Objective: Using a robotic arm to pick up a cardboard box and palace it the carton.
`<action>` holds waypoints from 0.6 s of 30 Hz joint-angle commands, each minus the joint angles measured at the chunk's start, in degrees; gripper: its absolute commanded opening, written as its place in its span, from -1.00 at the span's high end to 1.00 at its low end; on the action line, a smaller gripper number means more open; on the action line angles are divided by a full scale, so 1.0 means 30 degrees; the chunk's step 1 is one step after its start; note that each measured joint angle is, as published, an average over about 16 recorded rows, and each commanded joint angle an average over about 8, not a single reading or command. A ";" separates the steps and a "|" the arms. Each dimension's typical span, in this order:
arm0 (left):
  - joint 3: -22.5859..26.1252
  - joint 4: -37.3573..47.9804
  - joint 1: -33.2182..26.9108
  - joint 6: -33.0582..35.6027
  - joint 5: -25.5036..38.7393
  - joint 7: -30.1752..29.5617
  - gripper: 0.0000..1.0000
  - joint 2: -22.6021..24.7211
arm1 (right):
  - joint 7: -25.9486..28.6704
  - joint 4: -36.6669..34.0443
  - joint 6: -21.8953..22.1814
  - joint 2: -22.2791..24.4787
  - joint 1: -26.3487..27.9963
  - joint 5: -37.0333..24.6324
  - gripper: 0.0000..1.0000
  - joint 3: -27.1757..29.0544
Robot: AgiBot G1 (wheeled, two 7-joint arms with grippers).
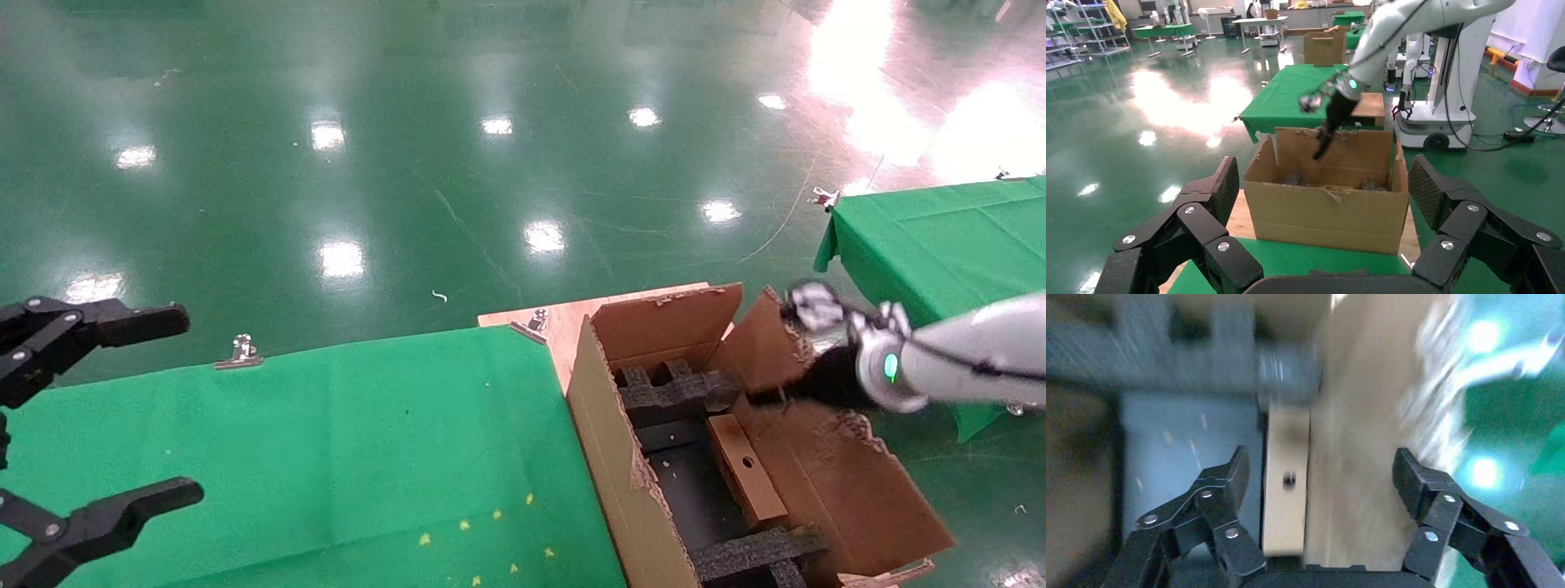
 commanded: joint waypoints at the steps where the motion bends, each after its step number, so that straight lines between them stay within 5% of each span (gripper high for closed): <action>1: 0.0000 0.0000 0.0000 0.0000 0.0000 0.0000 -1.00 0.0000 | -0.0181 0.0478 0.0021 0.0146 0.0738 -0.0147 -1.00 0.0300; 8: 0.0001 0.0000 0.0000 0.0000 -0.0001 0.0001 -1.00 0.0000 | -0.1950 0.1959 -0.1375 0.0299 0.2971 0.2810 -1.00 0.1790; 18: 0.0001 0.0001 0.0001 -0.0002 -0.0004 0.0002 -1.00 -0.0002 | -0.5253 0.0814 -0.5831 0.0232 0.4713 1.0501 -1.00 0.4140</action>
